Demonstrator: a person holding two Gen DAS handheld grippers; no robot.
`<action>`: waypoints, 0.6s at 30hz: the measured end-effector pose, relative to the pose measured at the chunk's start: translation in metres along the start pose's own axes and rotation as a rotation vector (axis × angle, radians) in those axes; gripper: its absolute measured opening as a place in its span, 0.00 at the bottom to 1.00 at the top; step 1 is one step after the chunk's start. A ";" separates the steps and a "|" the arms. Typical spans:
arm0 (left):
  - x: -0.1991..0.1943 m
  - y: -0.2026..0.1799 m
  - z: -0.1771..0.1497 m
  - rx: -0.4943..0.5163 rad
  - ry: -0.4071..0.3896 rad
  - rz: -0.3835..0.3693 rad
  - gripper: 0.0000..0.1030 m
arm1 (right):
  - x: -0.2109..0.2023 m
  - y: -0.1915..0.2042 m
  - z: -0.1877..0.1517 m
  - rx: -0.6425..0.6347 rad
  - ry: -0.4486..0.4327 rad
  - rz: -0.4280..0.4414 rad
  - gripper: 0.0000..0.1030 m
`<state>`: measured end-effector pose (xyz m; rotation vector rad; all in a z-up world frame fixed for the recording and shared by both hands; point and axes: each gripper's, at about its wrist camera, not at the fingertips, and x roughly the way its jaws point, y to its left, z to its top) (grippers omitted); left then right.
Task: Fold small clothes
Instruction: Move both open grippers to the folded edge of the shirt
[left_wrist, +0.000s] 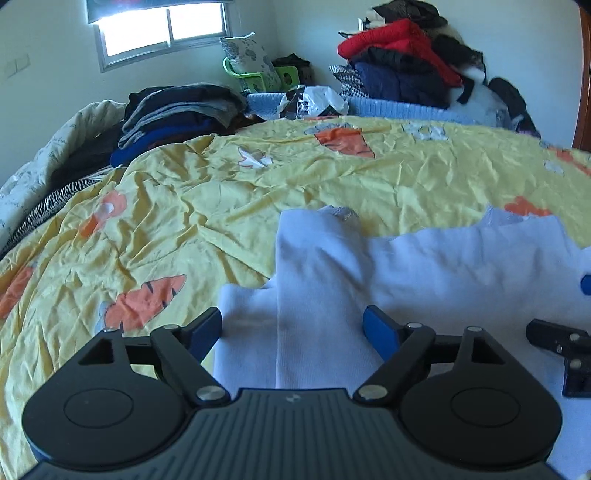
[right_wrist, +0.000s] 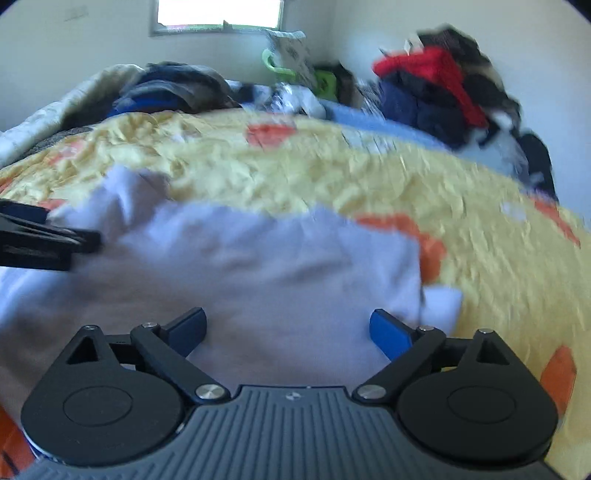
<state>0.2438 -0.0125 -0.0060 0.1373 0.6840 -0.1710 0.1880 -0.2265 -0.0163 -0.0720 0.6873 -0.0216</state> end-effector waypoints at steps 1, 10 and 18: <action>-0.003 0.001 -0.001 -0.010 -0.001 -0.004 0.82 | -0.004 -0.003 -0.001 0.031 -0.014 0.002 0.93; -0.015 0.003 -0.021 -0.073 0.009 -0.023 0.83 | -0.033 0.013 -0.021 0.025 -0.033 0.038 0.94; -0.017 -0.004 -0.038 -0.060 -0.013 -0.006 0.88 | -0.053 0.015 -0.036 0.098 -0.049 0.043 0.94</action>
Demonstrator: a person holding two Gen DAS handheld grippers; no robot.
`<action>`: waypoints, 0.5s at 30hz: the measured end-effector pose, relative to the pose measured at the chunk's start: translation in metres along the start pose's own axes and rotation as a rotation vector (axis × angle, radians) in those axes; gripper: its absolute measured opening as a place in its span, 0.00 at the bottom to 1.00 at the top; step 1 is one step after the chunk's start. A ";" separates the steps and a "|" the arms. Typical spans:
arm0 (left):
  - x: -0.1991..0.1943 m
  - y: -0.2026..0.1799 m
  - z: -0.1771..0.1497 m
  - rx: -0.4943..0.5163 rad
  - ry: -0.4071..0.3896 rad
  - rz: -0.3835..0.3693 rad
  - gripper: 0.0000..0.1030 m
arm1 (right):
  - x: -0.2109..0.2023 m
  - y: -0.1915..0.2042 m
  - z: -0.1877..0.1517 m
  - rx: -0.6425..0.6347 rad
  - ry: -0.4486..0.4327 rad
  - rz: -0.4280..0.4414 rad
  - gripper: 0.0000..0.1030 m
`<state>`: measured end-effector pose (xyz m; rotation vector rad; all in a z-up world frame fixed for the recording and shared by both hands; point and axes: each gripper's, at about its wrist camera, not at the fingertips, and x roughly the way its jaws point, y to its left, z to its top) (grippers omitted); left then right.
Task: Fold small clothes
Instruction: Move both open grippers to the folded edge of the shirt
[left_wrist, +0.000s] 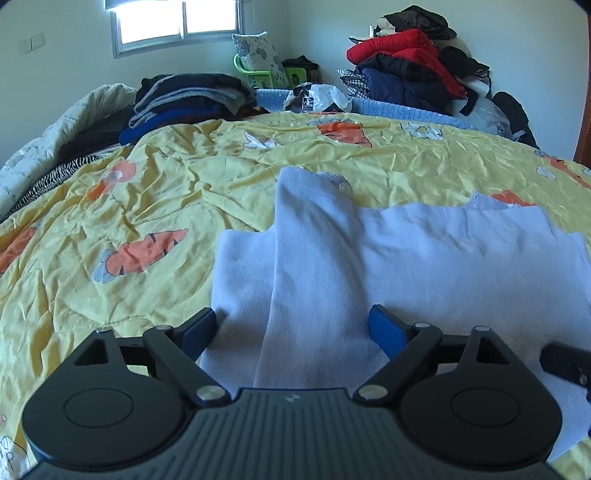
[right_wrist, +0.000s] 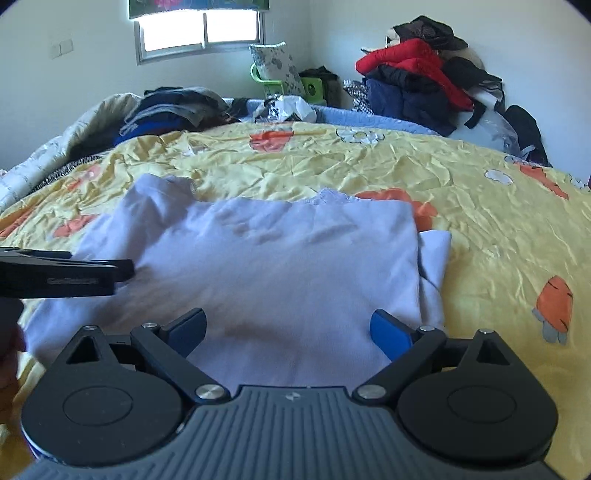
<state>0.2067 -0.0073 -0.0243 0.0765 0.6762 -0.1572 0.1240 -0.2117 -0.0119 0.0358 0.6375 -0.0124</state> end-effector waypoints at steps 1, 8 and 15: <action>0.000 0.000 0.000 0.000 0.000 0.001 0.88 | -0.003 0.001 -0.002 -0.004 -0.003 0.004 0.94; -0.001 0.002 0.002 0.035 -0.005 -0.010 0.88 | -0.015 0.014 -0.011 -0.016 -0.019 0.017 0.94; -0.015 0.024 0.016 0.073 -0.060 0.005 0.90 | -0.034 0.037 -0.014 -0.087 -0.067 0.032 0.94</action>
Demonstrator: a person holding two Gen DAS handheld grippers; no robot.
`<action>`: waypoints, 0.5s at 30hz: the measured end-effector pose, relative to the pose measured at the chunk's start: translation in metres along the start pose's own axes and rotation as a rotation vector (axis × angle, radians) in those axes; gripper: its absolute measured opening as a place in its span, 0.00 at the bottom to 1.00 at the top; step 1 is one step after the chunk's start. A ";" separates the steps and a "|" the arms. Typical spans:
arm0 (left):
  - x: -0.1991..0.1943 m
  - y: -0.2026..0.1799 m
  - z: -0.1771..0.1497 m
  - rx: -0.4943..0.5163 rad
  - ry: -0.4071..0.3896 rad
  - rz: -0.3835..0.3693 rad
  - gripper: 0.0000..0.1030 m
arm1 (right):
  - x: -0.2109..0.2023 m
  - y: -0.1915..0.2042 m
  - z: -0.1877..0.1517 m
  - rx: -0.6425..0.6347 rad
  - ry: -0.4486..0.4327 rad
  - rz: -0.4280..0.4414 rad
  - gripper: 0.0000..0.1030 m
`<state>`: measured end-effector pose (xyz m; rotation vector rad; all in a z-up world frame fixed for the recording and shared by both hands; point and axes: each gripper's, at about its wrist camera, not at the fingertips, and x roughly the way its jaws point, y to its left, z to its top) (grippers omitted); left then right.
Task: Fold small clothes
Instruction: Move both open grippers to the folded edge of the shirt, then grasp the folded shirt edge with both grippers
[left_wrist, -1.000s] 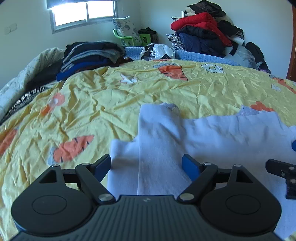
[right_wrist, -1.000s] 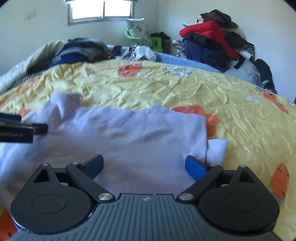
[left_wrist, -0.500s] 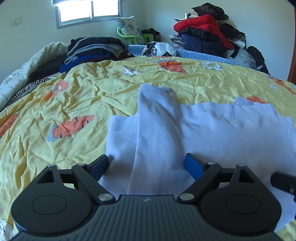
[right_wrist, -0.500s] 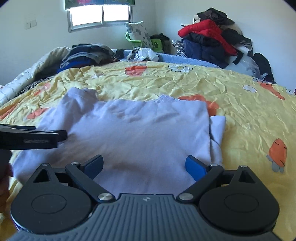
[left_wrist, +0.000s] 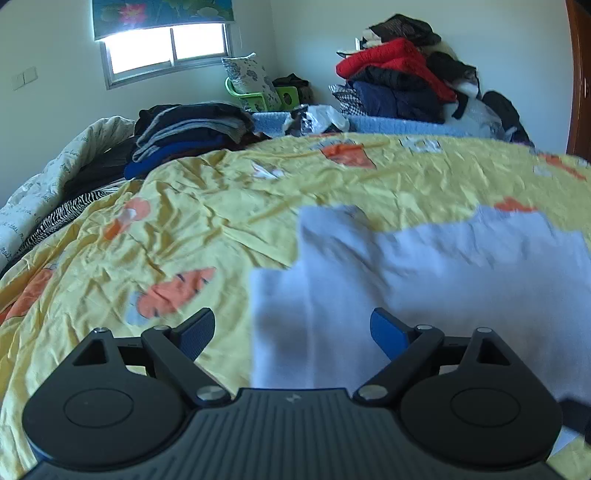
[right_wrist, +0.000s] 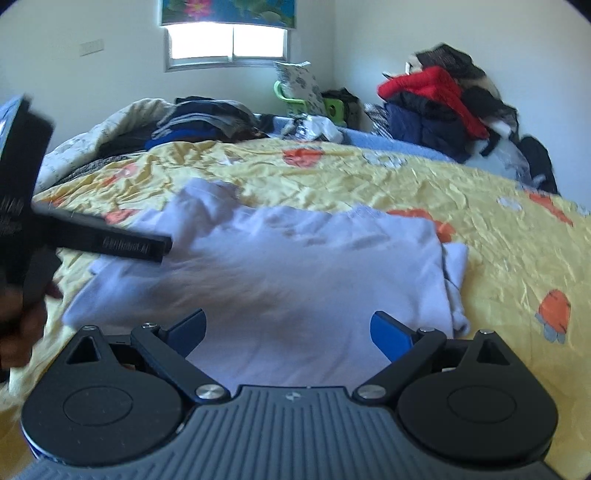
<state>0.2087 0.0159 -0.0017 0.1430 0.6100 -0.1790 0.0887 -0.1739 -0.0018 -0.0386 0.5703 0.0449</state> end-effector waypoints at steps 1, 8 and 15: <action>0.000 0.008 0.003 -0.013 0.003 -0.003 0.90 | -0.003 0.005 0.000 -0.016 -0.007 0.005 0.95; 0.018 0.059 0.013 -0.111 0.124 -0.058 0.90 | -0.024 0.052 -0.006 -0.200 -0.073 0.060 0.96; 0.054 0.083 0.019 -0.229 0.274 -0.295 0.90 | -0.026 0.119 -0.031 -0.553 -0.110 -0.009 0.96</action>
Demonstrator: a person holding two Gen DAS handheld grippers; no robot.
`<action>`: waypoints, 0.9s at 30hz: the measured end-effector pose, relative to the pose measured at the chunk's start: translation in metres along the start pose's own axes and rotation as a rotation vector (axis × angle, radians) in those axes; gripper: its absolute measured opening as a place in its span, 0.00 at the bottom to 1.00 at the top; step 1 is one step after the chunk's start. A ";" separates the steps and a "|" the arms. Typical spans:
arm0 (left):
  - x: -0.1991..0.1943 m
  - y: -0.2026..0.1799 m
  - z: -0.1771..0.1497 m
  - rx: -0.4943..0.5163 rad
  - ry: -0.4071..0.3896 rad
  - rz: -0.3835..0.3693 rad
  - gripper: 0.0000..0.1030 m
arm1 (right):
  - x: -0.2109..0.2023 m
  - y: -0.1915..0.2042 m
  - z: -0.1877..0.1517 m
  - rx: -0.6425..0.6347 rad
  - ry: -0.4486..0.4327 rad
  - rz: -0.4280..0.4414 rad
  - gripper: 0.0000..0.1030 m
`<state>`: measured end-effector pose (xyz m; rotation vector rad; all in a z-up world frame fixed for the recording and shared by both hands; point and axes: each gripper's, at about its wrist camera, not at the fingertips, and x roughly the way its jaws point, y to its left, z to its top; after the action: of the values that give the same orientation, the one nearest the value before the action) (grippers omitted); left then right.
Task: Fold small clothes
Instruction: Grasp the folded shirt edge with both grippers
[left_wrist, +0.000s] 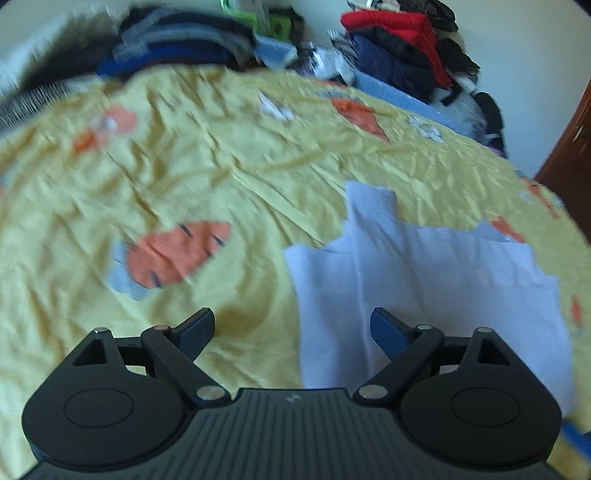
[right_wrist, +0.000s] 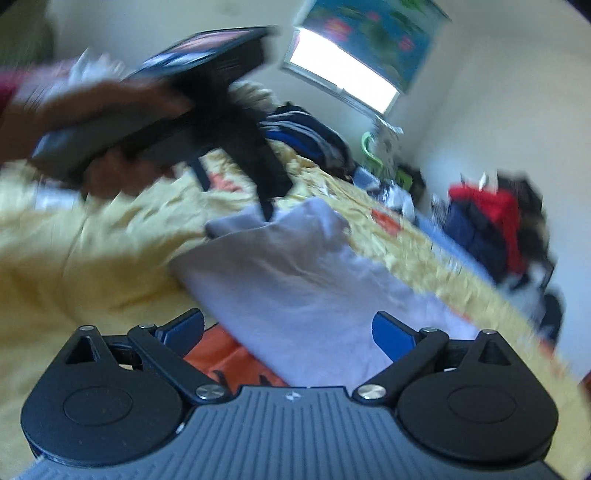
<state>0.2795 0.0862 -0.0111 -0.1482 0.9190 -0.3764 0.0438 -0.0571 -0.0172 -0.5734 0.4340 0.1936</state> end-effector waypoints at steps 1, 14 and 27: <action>0.006 0.002 0.002 -0.014 0.027 -0.044 0.90 | 0.001 0.009 0.000 -0.049 0.002 -0.015 0.96; 0.047 -0.001 0.036 -0.096 0.036 -0.326 0.98 | 0.039 0.048 0.028 -0.190 -0.003 -0.132 0.83; 0.073 -0.001 0.054 -0.165 0.088 -0.358 0.24 | 0.067 0.061 0.040 -0.223 0.011 -0.097 0.25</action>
<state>0.3619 0.0562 -0.0328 -0.4544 1.0117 -0.6422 0.0992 0.0197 -0.0467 -0.8130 0.3970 0.1471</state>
